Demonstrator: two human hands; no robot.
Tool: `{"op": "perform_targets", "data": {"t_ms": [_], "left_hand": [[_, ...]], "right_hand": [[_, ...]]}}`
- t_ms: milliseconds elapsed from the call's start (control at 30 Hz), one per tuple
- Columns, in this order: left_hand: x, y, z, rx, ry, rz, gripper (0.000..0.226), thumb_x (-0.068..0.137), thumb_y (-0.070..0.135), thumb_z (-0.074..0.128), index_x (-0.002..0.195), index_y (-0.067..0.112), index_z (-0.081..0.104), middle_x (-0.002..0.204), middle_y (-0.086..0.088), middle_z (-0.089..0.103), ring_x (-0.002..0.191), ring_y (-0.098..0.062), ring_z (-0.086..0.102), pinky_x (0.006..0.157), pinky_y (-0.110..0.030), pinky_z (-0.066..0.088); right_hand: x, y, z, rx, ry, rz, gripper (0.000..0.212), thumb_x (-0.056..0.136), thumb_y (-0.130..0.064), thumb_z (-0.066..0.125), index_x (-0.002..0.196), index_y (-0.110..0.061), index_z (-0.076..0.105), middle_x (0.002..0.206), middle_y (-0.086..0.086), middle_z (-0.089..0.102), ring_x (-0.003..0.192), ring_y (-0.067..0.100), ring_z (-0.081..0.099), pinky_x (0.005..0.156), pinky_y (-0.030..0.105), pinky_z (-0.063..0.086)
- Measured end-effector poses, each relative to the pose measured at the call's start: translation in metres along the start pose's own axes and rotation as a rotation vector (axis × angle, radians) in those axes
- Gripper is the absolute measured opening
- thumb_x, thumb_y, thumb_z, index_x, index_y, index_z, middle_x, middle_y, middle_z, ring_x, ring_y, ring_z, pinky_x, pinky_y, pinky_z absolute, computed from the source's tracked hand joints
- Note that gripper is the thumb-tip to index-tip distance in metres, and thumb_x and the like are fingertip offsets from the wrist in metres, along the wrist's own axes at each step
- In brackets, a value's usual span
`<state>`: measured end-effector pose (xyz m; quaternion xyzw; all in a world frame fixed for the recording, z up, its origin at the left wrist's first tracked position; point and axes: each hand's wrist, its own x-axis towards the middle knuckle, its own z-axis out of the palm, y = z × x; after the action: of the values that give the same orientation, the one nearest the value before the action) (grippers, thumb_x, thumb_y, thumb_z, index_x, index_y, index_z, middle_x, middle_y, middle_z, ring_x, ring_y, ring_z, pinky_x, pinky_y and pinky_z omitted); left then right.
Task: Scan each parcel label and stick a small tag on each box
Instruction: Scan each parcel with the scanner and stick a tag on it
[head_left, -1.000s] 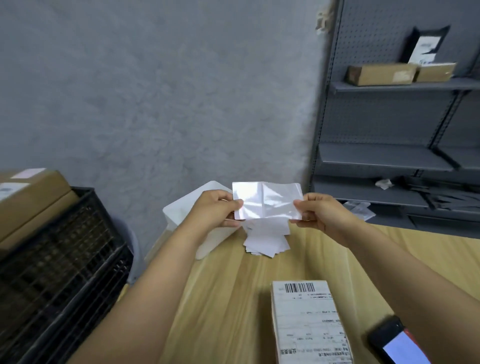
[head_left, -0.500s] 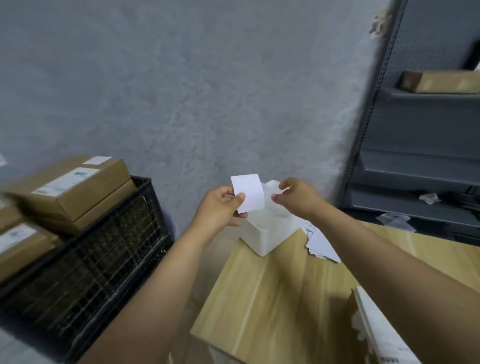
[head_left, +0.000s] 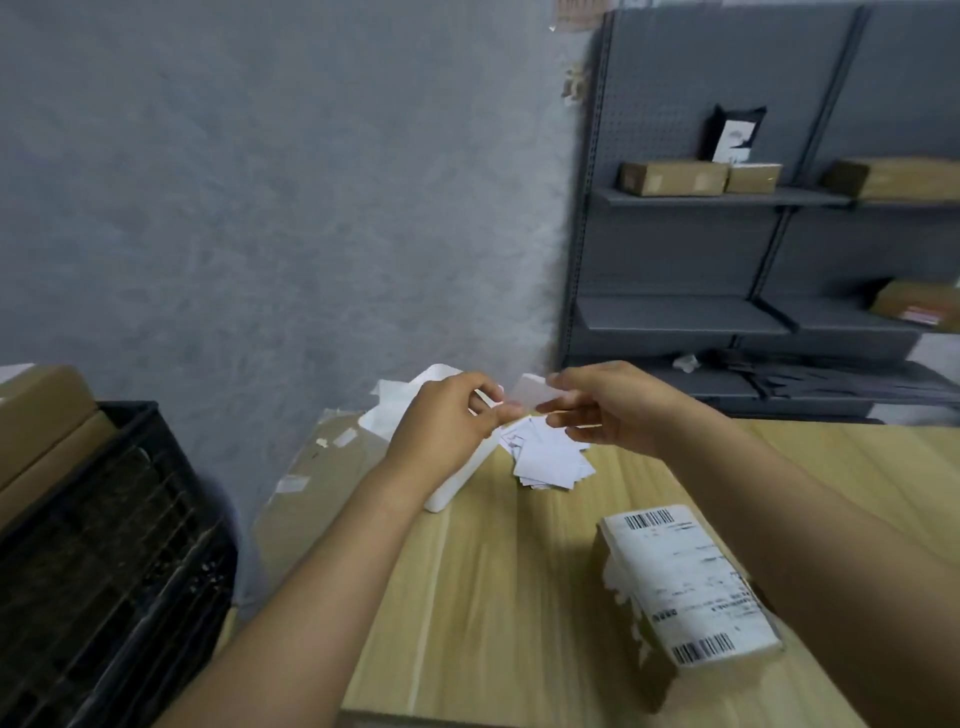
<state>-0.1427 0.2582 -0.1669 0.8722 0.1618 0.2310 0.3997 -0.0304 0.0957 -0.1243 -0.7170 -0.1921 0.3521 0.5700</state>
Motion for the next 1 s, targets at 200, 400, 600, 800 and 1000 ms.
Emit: {"op": "perform_targets", "data": {"t_ms": [200,400,600,800,1000], "left_hand": [[-0.005,0.033,0.037,-0.141,-0.281,0.004,0.047,0.060,0.053,0.082,0.100,0.035,0.065,0.089,0.010,0.071,0.081,-0.007,0.067,0.070,-0.033,0.058],[-0.017,0.061,0.061,-0.251,-0.319,-0.074,0.019,0.082,0.038,0.073,0.077,0.020,0.068,0.072,0.005,0.071,0.065,-0.007,0.067,0.064,-0.031,0.058],[-0.033,0.080,0.078,-0.321,-0.310,-0.320,0.011,0.086,0.016,0.070,0.079,0.009,0.067,0.073,-0.005,0.071,0.055,-0.007,0.064,0.051,-0.020,0.051],[-0.062,0.080,0.092,-0.288,-0.273,-0.530,0.011,0.081,0.010,0.075,0.074,0.005,0.068,0.059,-0.006,0.066,0.050,-0.011,0.061,0.049,-0.019,0.053],[-0.088,0.078,0.110,-0.030,-0.185,-0.543,0.014,0.072,0.005,0.079,0.066,0.007,0.067,0.054,-0.008,0.068,0.041,-0.013,0.060,0.053,-0.025,0.057]], "right_hand": [[-0.033,0.027,-0.051,-0.034,0.081,-0.040,0.007,0.093,-0.013,0.058,0.092,-0.011,0.065,0.088,0.006,0.071,0.073,0.016,0.068,0.061,0.027,0.052],[-0.059,0.049,-0.084,-0.103,-0.013,-0.073,0.010,0.092,-0.010,0.059,0.100,-0.005,0.063,0.094,0.012,0.071,0.084,0.019,0.067,0.073,0.030,0.055],[-0.078,0.064,-0.094,-0.169,-0.022,-0.067,0.040,0.081,0.009,0.066,0.116,-0.012,0.061,0.091,0.011,0.061,0.082,0.020,0.068,0.068,0.025,0.056],[-0.086,0.088,-0.097,-0.268,-0.008,-0.034,0.034,0.084,-0.001,0.068,0.114,-0.015,0.059,0.092,0.007,0.058,0.077,0.017,0.059,0.065,0.024,0.052],[-0.084,0.108,-0.086,-0.558,0.046,-0.112,0.037,0.078,-0.003,0.070,0.109,-0.020,0.058,0.079,-0.004,0.054,0.065,0.011,0.054,0.058,0.021,0.046]]}}
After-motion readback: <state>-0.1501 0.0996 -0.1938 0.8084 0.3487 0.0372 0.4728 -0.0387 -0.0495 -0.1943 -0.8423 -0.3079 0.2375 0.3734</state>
